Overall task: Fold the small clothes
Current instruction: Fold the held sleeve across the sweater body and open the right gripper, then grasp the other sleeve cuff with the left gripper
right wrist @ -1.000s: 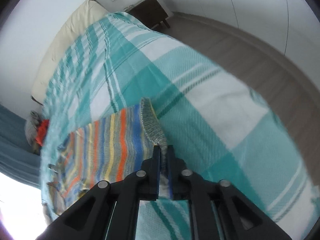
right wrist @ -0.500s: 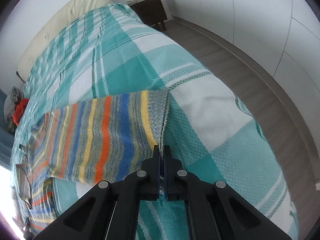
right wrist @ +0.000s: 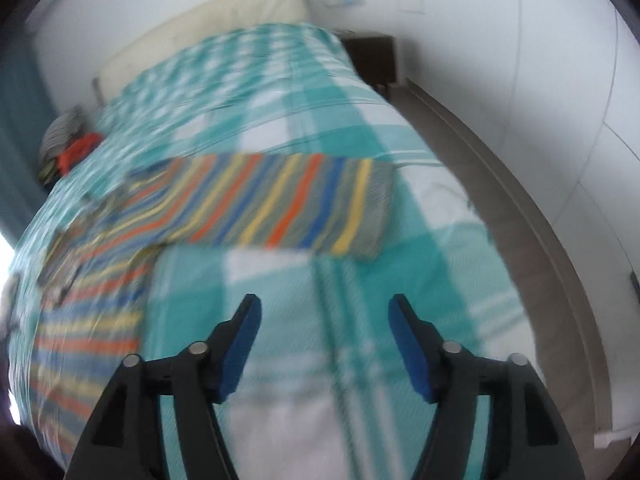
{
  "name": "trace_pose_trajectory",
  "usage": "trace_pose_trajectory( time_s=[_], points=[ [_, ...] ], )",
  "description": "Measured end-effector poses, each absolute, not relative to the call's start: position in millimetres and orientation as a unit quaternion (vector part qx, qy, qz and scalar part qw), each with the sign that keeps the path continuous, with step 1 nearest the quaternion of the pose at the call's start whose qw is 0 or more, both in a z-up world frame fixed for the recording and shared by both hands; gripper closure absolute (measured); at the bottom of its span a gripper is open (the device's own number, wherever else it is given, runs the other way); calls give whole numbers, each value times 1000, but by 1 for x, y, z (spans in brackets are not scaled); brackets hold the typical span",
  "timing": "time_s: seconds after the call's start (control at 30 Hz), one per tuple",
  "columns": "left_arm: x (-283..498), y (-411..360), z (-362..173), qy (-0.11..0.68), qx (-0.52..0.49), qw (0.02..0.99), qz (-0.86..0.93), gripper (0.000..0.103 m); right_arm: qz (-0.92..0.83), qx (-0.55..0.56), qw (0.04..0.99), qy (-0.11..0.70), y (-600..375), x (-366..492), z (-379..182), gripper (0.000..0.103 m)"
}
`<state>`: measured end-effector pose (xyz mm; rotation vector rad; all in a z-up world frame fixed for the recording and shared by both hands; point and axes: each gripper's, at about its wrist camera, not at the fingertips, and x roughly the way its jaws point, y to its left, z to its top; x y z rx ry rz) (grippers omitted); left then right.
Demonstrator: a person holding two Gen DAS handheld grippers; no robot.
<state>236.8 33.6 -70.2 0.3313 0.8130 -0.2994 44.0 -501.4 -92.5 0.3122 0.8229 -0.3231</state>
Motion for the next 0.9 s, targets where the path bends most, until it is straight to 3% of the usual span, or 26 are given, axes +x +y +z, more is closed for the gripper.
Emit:
trace_pose_trajectory(
  time_s=[0.1,0.2,0.33,0.4,0.43,0.47,0.63,0.77,0.9],
  points=[
    [246,-46,-63,398,219,862,-223,2,-126,146,900,390,-465,25,-94,36],
    [260,-103,-90,432,277,820,-254,3,-104,152,906,382,-437,16,-99,36],
    [284,-130,-135,488,323,776,-235,29,-92,158,906,381,-417,7,-109,36],
    [294,-128,-142,509,299,771,-239,38,-90,168,904,383,-416,6,-113,36],
    [298,-125,-141,520,275,770,-248,60,-89,173,903,383,-416,4,-115,36],
    [301,-123,-138,527,260,770,-249,94,-90,174,903,382,-418,4,-115,36],
    [317,-65,-90,502,146,821,-230,98,-98,163,908,374,-419,4,-112,36],
    [345,59,-57,478,-25,869,-126,98,-98,150,913,366,-413,2,-109,36],
    [357,178,-73,481,-129,867,12,99,-88,139,914,370,-404,6,-112,36]
  ],
)
